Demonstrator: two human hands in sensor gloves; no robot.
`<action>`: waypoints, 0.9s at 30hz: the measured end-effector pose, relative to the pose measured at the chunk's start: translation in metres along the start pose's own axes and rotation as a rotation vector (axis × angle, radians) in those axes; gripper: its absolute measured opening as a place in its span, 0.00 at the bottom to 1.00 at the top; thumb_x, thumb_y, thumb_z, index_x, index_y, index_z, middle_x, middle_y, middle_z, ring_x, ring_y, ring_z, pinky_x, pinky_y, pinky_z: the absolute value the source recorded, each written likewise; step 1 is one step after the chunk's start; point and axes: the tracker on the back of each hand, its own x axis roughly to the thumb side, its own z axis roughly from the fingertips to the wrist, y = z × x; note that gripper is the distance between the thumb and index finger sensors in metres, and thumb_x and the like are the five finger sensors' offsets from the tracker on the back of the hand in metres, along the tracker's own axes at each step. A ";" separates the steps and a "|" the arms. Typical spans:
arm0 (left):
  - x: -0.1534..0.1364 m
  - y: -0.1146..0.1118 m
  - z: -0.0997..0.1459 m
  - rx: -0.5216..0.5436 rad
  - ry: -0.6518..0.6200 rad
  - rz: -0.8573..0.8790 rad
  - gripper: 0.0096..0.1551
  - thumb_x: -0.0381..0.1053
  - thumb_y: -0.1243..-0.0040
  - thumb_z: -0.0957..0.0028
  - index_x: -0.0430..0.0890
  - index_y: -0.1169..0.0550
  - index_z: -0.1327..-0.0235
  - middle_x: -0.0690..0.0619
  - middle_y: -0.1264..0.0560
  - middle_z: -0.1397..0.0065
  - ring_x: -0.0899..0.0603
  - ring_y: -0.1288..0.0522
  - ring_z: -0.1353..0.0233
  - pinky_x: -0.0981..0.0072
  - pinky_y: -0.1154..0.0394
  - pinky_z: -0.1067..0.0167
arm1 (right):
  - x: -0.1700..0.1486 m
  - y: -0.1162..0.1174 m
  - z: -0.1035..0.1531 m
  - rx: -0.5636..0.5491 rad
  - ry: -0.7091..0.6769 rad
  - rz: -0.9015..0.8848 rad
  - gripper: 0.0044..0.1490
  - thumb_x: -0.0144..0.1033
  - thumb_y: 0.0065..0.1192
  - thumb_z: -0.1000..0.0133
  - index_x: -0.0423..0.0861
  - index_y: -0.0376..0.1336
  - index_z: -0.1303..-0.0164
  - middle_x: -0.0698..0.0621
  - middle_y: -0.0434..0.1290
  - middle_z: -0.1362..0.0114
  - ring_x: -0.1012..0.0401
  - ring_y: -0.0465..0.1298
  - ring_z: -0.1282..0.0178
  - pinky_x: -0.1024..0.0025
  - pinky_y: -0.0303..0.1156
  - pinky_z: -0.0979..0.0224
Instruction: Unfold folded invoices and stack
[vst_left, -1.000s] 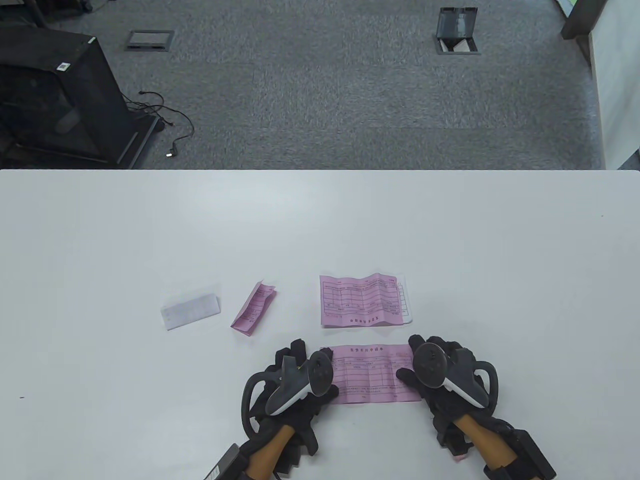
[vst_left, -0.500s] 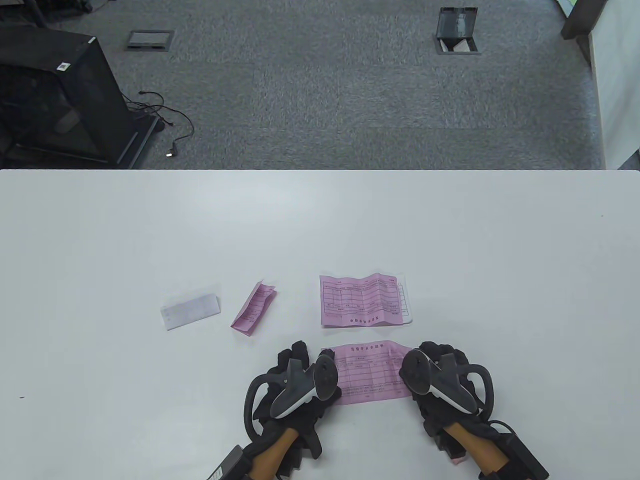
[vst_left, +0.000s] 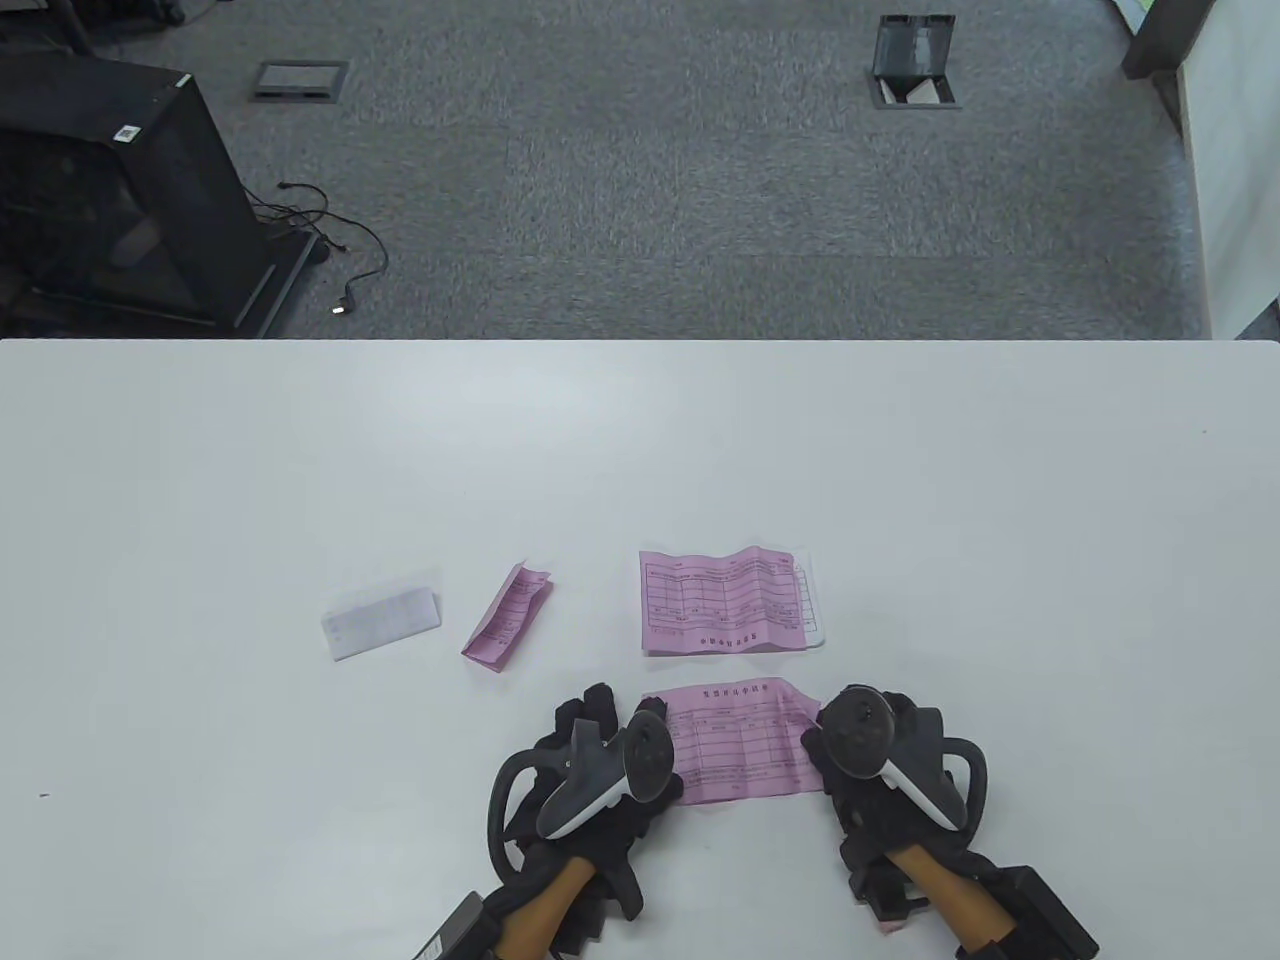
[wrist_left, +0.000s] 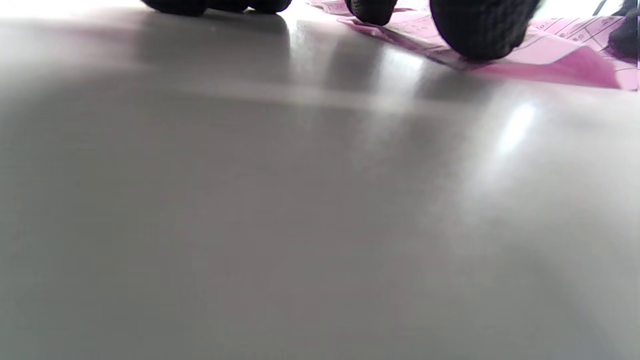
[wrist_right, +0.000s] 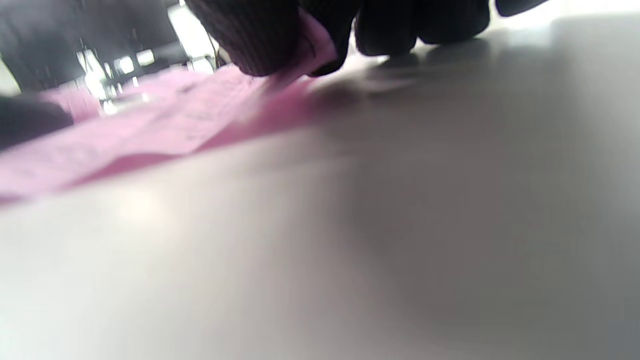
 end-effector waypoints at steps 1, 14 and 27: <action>-0.001 0.001 0.001 0.007 -0.002 0.020 0.47 0.68 0.46 0.47 0.60 0.49 0.17 0.37 0.57 0.12 0.29 0.56 0.18 0.39 0.47 0.26 | -0.002 -0.002 0.000 -0.034 0.001 -0.064 0.23 0.48 0.57 0.43 0.49 0.64 0.43 0.45 0.62 0.25 0.42 0.61 0.24 0.38 0.56 0.24; -0.031 0.017 0.016 0.124 -0.034 0.399 0.54 0.66 0.41 0.48 0.50 0.52 0.17 0.31 0.50 0.15 0.26 0.47 0.21 0.37 0.40 0.30 | 0.018 -0.048 0.026 -0.191 -0.232 -0.332 0.22 0.47 0.60 0.47 0.50 0.67 0.47 0.45 0.68 0.30 0.43 0.68 0.29 0.37 0.59 0.27; -0.053 0.023 0.016 0.070 -0.376 1.014 0.68 0.67 0.35 0.52 0.48 0.66 0.21 0.29 0.61 0.16 0.22 0.54 0.21 0.34 0.43 0.29 | 0.029 -0.084 0.055 -0.274 -0.470 -0.543 0.22 0.48 0.60 0.47 0.53 0.67 0.46 0.46 0.69 0.29 0.43 0.68 0.29 0.37 0.58 0.26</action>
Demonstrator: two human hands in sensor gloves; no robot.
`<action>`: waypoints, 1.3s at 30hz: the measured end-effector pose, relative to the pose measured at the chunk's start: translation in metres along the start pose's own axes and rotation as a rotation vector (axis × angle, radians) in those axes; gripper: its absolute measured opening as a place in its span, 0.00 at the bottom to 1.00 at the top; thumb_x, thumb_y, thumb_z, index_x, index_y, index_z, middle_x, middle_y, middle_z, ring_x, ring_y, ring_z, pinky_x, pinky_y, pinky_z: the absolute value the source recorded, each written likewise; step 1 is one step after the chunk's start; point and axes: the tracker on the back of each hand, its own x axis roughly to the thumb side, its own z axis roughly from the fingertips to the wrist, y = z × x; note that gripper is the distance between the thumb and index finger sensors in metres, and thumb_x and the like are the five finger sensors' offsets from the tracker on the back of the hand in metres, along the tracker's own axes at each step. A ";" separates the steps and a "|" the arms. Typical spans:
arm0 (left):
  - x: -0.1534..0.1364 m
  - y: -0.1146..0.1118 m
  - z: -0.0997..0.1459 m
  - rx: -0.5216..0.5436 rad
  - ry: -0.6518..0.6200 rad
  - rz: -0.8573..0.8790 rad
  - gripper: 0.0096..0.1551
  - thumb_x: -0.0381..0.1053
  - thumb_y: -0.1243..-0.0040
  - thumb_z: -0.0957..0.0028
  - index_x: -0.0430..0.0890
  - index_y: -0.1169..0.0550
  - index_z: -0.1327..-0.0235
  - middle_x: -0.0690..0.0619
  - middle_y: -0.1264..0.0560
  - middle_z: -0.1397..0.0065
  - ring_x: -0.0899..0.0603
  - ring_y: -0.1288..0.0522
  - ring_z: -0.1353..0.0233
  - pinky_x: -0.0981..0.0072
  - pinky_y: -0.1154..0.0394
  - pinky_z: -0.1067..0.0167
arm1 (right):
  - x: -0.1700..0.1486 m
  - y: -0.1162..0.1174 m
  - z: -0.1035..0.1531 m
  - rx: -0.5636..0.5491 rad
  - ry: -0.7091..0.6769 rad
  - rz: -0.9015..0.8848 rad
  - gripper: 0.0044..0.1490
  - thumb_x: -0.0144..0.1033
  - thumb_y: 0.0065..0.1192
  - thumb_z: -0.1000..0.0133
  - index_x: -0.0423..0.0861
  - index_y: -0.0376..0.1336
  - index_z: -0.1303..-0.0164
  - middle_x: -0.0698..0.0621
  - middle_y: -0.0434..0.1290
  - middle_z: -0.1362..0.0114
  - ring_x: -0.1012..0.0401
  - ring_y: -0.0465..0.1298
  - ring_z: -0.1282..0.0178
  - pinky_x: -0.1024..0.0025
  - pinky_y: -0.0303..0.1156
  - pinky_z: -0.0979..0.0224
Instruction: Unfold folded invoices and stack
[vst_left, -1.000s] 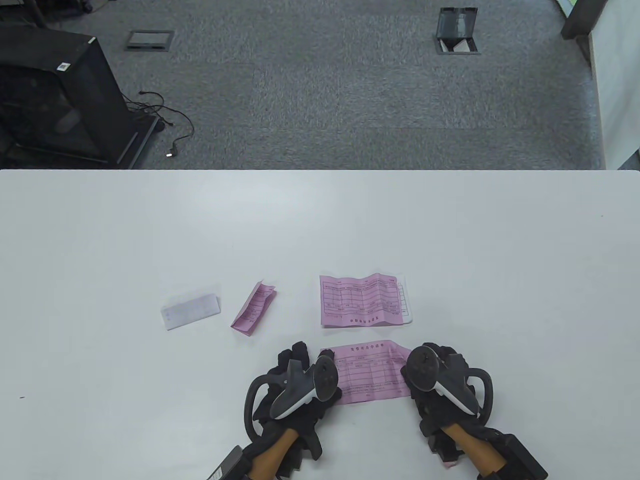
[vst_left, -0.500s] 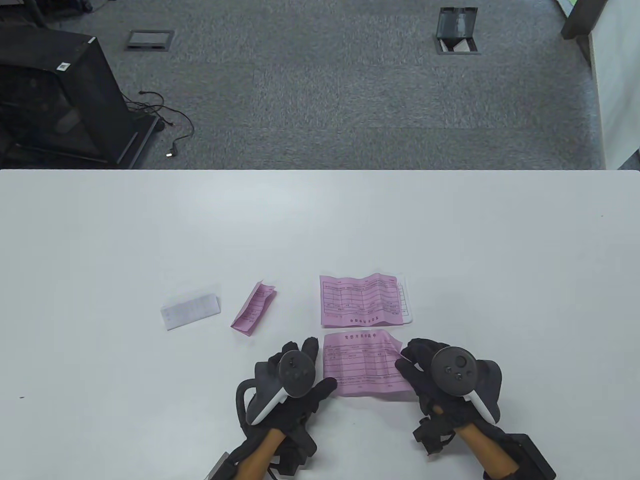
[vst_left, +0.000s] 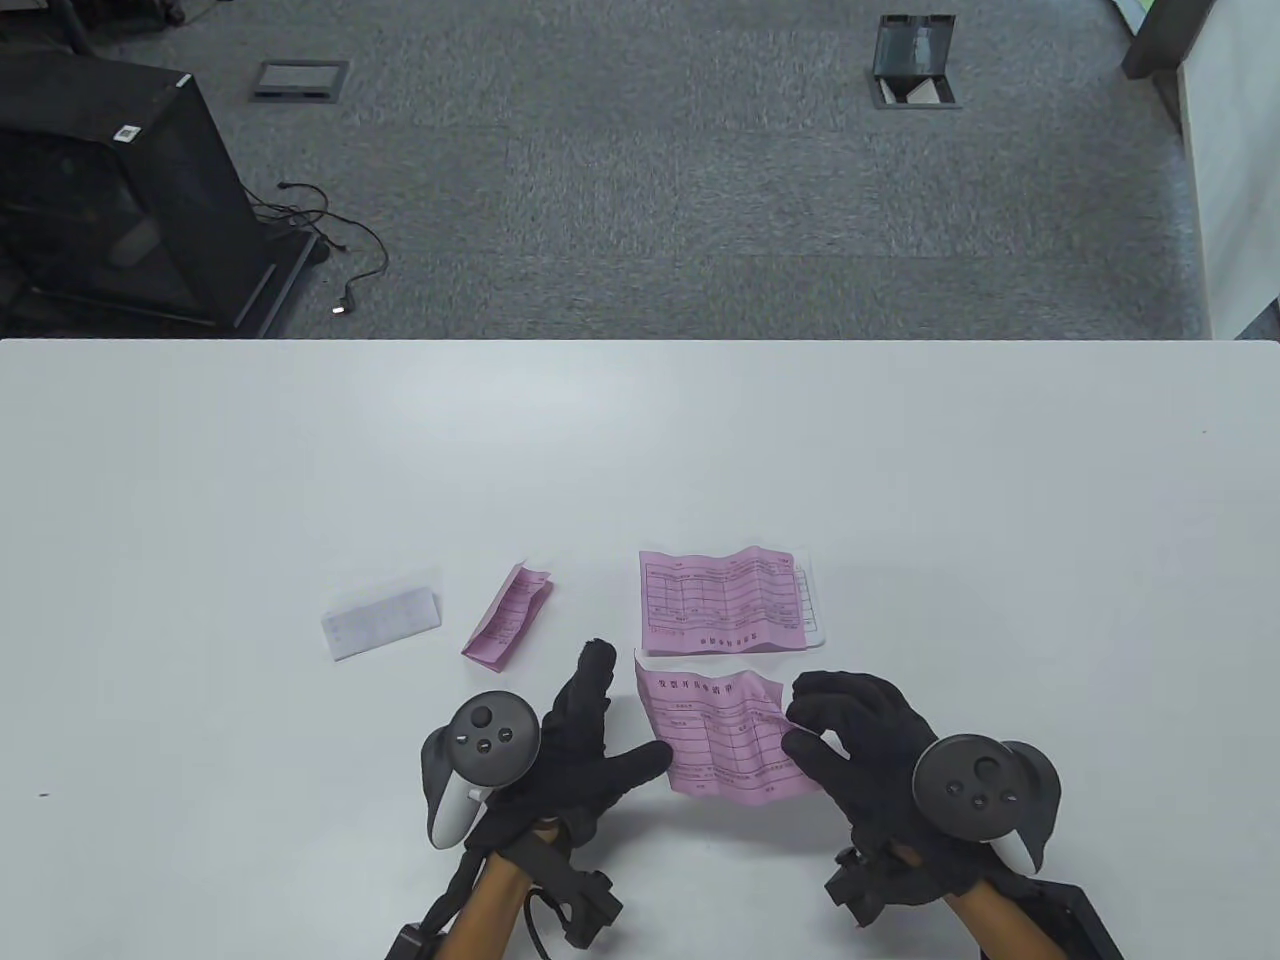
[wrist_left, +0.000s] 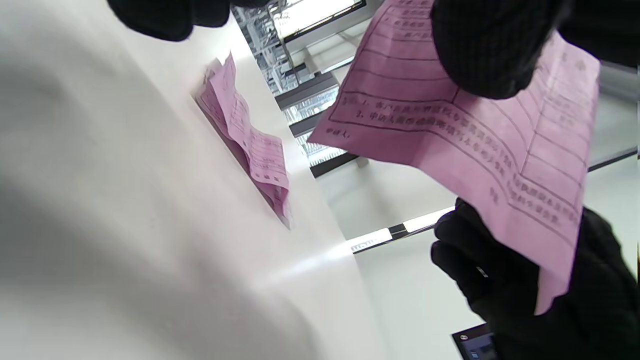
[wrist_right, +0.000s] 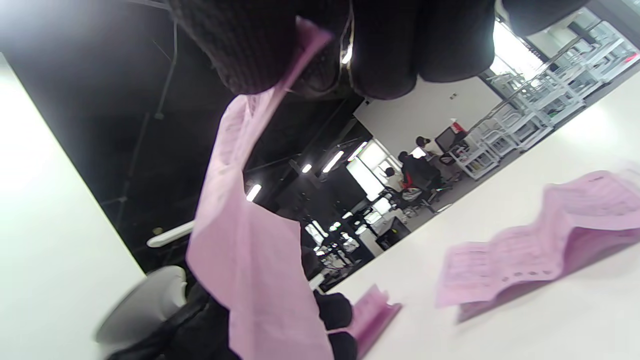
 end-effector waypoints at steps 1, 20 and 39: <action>-0.002 0.001 0.000 -0.040 -0.015 0.055 0.69 0.68 0.35 0.52 0.49 0.68 0.22 0.29 0.62 0.16 0.22 0.55 0.21 0.34 0.44 0.29 | 0.001 -0.003 0.001 -0.011 -0.018 -0.029 0.21 0.49 0.60 0.47 0.54 0.66 0.46 0.46 0.69 0.29 0.43 0.68 0.29 0.37 0.58 0.26; -0.001 -0.003 0.002 0.092 -0.156 0.248 0.26 0.45 0.32 0.45 0.54 0.25 0.33 0.48 0.17 0.39 0.38 0.24 0.35 0.48 0.25 0.41 | -0.053 0.027 -0.008 0.129 0.296 -0.317 0.23 0.48 0.59 0.47 0.53 0.64 0.43 0.48 0.73 0.35 0.46 0.72 0.34 0.39 0.61 0.27; 0.000 -0.014 -0.002 -0.031 -0.150 0.198 0.24 0.44 0.34 0.45 0.56 0.23 0.34 0.47 0.17 0.37 0.36 0.25 0.34 0.46 0.26 0.40 | -0.076 0.060 -0.005 0.388 0.465 -0.659 0.34 0.46 0.57 0.44 0.48 0.57 0.29 0.47 0.73 0.37 0.46 0.72 0.36 0.39 0.60 0.28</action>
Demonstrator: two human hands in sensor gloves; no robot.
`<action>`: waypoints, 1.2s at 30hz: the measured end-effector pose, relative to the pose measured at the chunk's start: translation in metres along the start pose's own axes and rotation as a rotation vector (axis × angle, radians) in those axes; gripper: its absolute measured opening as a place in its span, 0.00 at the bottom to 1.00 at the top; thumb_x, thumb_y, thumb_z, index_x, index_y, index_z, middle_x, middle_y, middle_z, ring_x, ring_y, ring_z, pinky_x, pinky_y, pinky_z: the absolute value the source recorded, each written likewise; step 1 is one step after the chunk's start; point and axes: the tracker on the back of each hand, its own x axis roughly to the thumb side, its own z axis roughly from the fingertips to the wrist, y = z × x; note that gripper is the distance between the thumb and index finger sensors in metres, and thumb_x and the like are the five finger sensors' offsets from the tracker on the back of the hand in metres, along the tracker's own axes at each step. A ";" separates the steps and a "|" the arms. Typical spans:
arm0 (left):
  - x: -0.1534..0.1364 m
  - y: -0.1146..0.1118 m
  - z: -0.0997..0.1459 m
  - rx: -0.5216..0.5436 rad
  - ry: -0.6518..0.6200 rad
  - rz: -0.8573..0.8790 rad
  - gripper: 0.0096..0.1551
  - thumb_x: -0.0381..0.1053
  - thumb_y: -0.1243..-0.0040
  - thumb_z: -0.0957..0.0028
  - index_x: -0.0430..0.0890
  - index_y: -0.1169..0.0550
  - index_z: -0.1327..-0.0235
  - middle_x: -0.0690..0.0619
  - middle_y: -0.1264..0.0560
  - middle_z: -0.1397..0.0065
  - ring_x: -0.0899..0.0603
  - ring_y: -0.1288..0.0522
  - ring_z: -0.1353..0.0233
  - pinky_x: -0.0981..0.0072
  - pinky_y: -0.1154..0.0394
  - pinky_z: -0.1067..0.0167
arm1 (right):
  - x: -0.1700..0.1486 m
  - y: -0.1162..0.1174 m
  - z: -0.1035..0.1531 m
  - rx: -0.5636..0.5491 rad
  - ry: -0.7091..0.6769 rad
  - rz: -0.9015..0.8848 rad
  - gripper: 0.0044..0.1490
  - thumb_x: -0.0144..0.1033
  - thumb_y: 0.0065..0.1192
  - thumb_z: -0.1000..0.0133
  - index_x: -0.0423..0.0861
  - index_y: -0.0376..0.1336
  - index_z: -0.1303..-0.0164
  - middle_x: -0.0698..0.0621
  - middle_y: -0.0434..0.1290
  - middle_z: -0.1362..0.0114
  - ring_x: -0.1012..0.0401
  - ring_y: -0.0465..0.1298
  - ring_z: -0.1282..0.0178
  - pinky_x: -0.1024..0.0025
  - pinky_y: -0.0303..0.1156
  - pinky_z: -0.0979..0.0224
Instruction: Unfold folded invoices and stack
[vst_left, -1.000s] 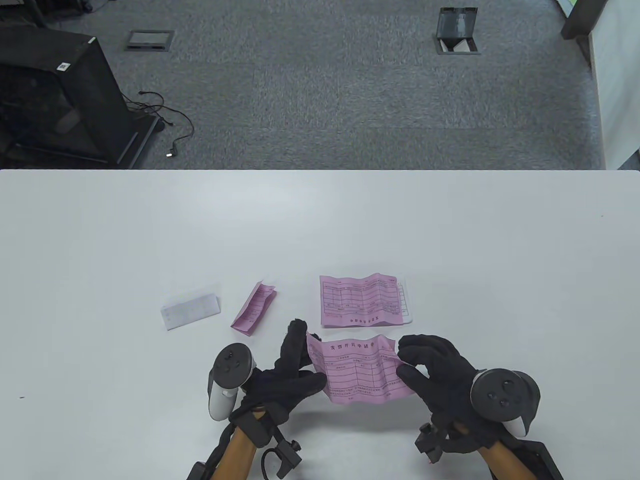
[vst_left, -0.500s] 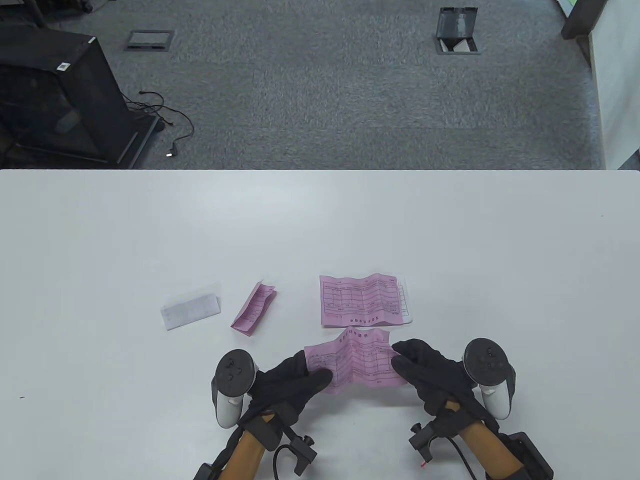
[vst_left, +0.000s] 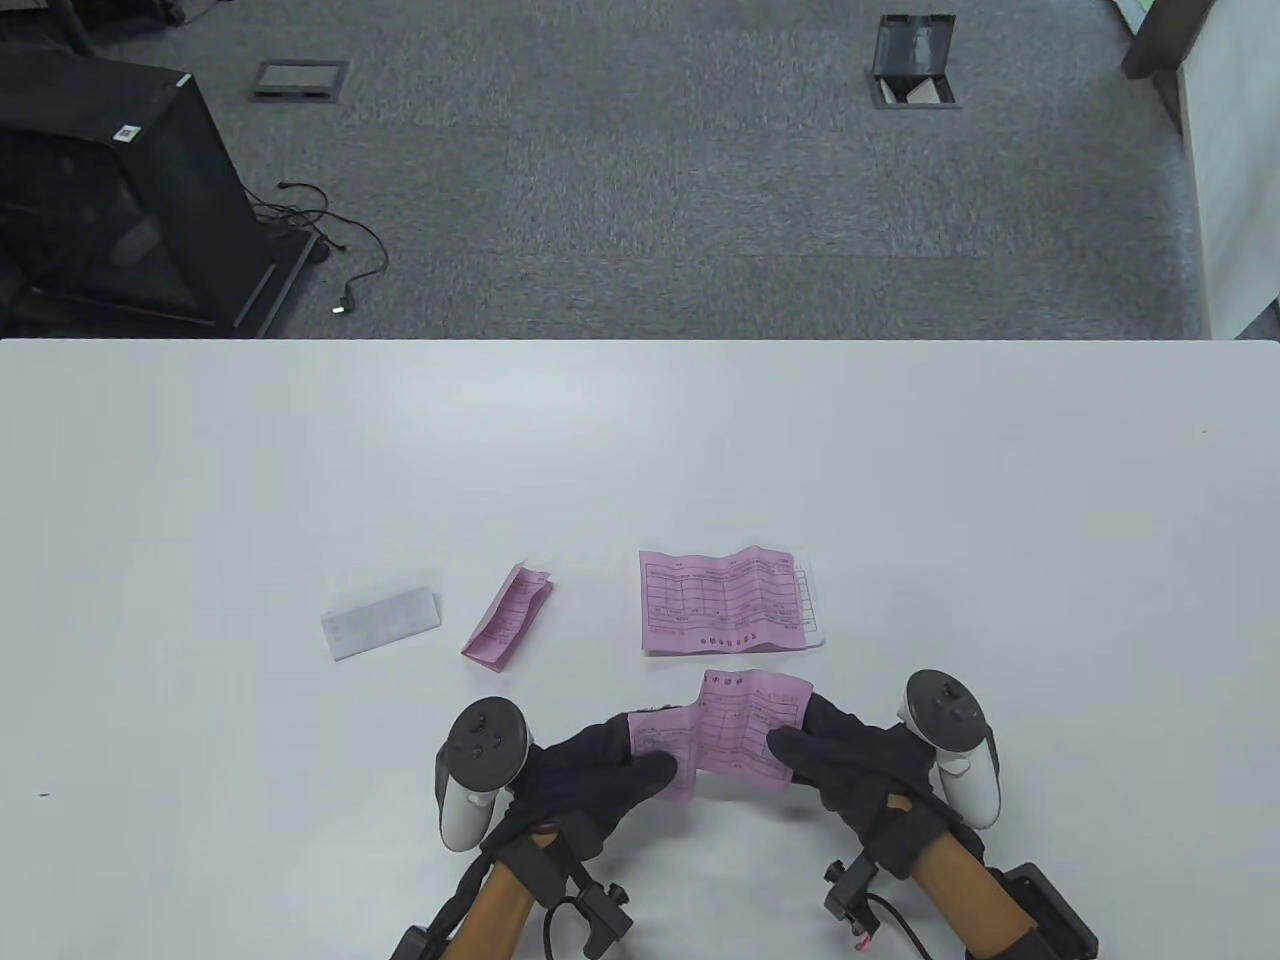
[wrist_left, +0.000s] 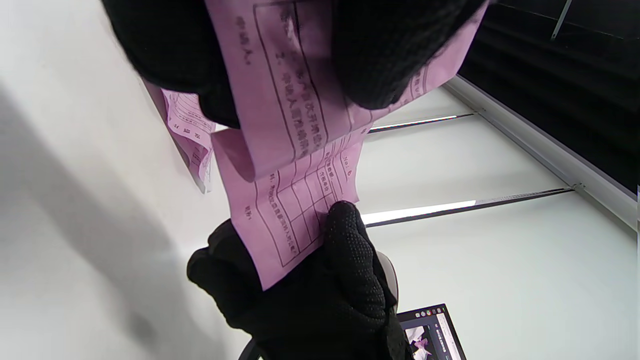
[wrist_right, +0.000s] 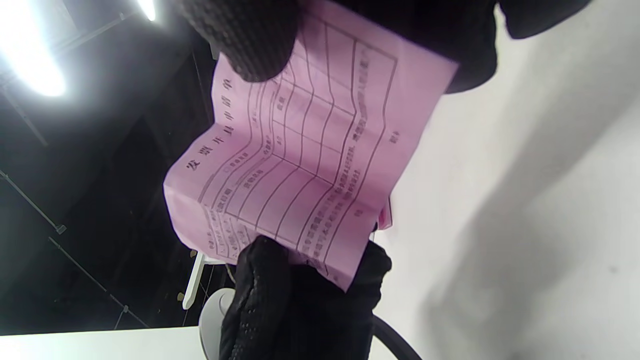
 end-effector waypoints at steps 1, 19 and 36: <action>0.000 0.000 0.000 0.002 0.003 0.000 0.24 0.45 0.34 0.45 0.55 0.23 0.34 0.48 0.17 0.37 0.36 0.24 0.34 0.47 0.26 0.40 | 0.001 -0.001 0.000 -0.010 -0.007 0.001 0.31 0.46 0.57 0.44 0.49 0.59 0.31 0.48 0.73 0.38 0.47 0.72 0.36 0.40 0.60 0.29; -0.004 0.010 0.007 0.284 0.235 -0.313 0.26 0.46 0.30 0.48 0.47 0.22 0.35 0.47 0.13 0.45 0.45 0.15 0.51 0.59 0.19 0.57 | 0.011 -0.029 0.006 -0.292 -0.063 0.389 0.24 0.43 0.62 0.47 0.46 0.68 0.44 0.51 0.80 0.53 0.52 0.79 0.51 0.45 0.66 0.32; 0.018 0.007 -0.032 0.360 0.326 -0.611 0.35 0.50 0.28 0.49 0.46 0.27 0.28 0.47 0.13 0.50 0.49 0.17 0.59 0.62 0.20 0.62 | 0.041 -0.043 -0.014 -0.457 -0.036 0.717 0.23 0.46 0.64 0.48 0.47 0.70 0.47 0.53 0.80 0.59 0.54 0.80 0.57 0.46 0.68 0.33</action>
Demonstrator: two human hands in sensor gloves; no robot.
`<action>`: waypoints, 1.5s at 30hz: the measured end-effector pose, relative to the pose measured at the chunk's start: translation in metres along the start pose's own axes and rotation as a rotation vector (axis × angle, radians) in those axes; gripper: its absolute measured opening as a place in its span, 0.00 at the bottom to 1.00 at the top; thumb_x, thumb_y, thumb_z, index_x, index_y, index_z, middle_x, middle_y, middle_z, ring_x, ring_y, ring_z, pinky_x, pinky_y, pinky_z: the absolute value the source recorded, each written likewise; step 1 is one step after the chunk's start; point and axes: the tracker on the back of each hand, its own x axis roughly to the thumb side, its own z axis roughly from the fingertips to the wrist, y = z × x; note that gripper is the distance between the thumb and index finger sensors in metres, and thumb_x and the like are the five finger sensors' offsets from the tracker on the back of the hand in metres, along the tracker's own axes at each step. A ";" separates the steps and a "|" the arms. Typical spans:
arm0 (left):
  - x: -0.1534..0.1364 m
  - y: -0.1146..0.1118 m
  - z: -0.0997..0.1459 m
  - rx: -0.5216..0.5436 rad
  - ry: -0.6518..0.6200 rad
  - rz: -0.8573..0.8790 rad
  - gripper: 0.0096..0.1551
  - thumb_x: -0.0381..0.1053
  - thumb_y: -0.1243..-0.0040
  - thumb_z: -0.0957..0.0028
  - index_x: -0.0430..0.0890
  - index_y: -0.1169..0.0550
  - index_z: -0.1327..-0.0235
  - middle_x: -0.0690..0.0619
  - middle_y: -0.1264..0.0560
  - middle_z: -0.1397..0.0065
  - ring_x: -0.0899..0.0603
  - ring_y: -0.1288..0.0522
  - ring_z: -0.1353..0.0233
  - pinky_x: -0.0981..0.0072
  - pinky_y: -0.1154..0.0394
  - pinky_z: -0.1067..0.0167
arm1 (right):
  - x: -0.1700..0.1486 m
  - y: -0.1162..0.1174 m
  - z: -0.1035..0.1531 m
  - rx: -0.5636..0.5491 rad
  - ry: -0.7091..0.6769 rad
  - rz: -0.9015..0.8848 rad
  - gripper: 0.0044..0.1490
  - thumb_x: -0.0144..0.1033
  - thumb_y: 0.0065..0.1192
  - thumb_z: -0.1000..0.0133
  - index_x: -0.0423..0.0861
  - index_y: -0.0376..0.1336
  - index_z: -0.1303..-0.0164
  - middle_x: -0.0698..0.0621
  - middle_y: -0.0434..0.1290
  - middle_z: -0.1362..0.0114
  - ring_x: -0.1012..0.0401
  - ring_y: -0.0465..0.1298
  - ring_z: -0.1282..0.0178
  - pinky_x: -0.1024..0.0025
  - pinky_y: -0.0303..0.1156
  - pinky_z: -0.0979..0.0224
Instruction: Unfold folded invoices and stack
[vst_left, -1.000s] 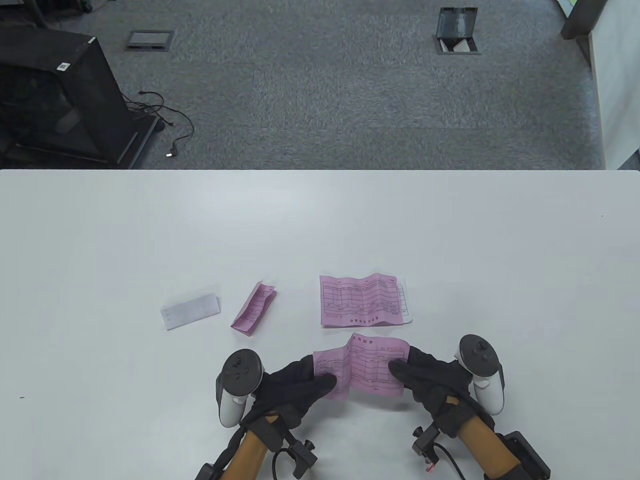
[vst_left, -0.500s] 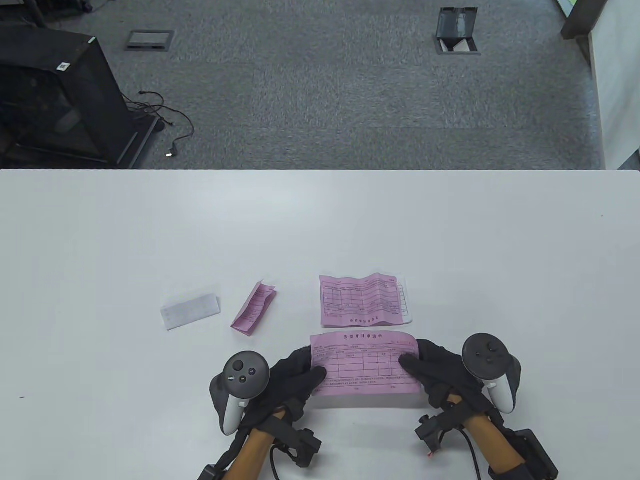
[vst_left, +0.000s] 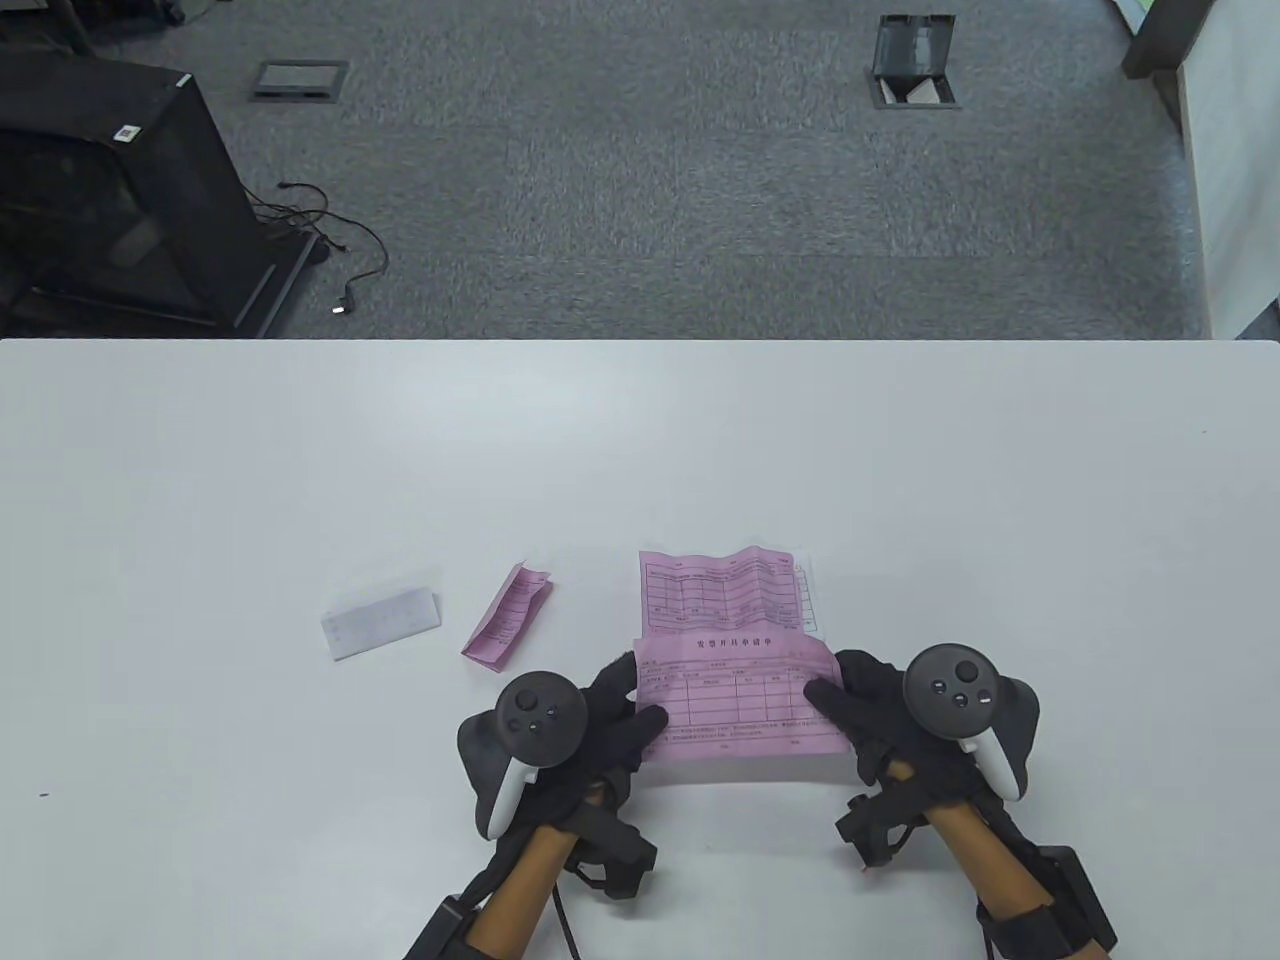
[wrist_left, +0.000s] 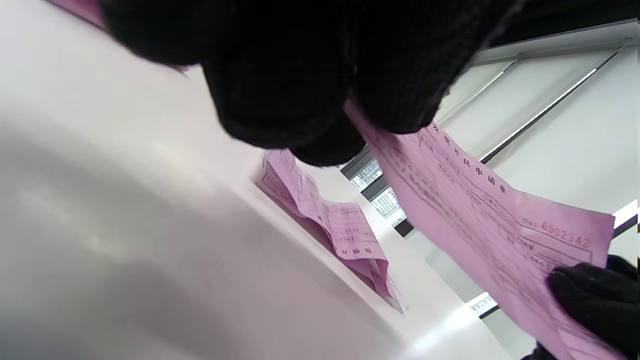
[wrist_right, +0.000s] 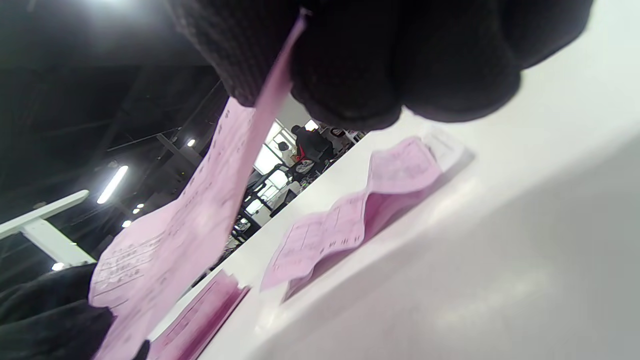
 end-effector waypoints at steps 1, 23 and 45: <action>0.003 0.001 -0.005 0.001 0.009 -0.007 0.36 0.50 0.28 0.49 0.46 0.28 0.28 0.47 0.13 0.50 0.49 0.17 0.59 0.62 0.20 0.61 | 0.002 -0.002 -0.005 -0.004 0.008 0.020 0.23 0.47 0.64 0.48 0.47 0.70 0.48 0.53 0.80 0.60 0.54 0.80 0.57 0.46 0.68 0.33; 0.013 -0.034 -0.113 -0.070 0.283 -0.299 0.43 0.54 0.28 0.49 0.46 0.34 0.22 0.48 0.15 0.51 0.50 0.19 0.57 0.62 0.22 0.58 | -0.003 0.038 -0.111 0.055 0.207 0.512 0.24 0.51 0.64 0.49 0.49 0.72 0.51 0.53 0.81 0.62 0.54 0.80 0.58 0.46 0.67 0.33; 0.012 -0.044 -0.118 -0.059 0.309 -0.469 0.46 0.55 0.27 0.51 0.46 0.35 0.22 0.53 0.16 0.56 0.51 0.19 0.58 0.61 0.21 0.58 | -0.014 0.049 -0.114 -0.010 0.262 0.786 0.41 0.64 0.60 0.55 0.49 0.65 0.37 0.52 0.78 0.53 0.51 0.78 0.50 0.42 0.63 0.30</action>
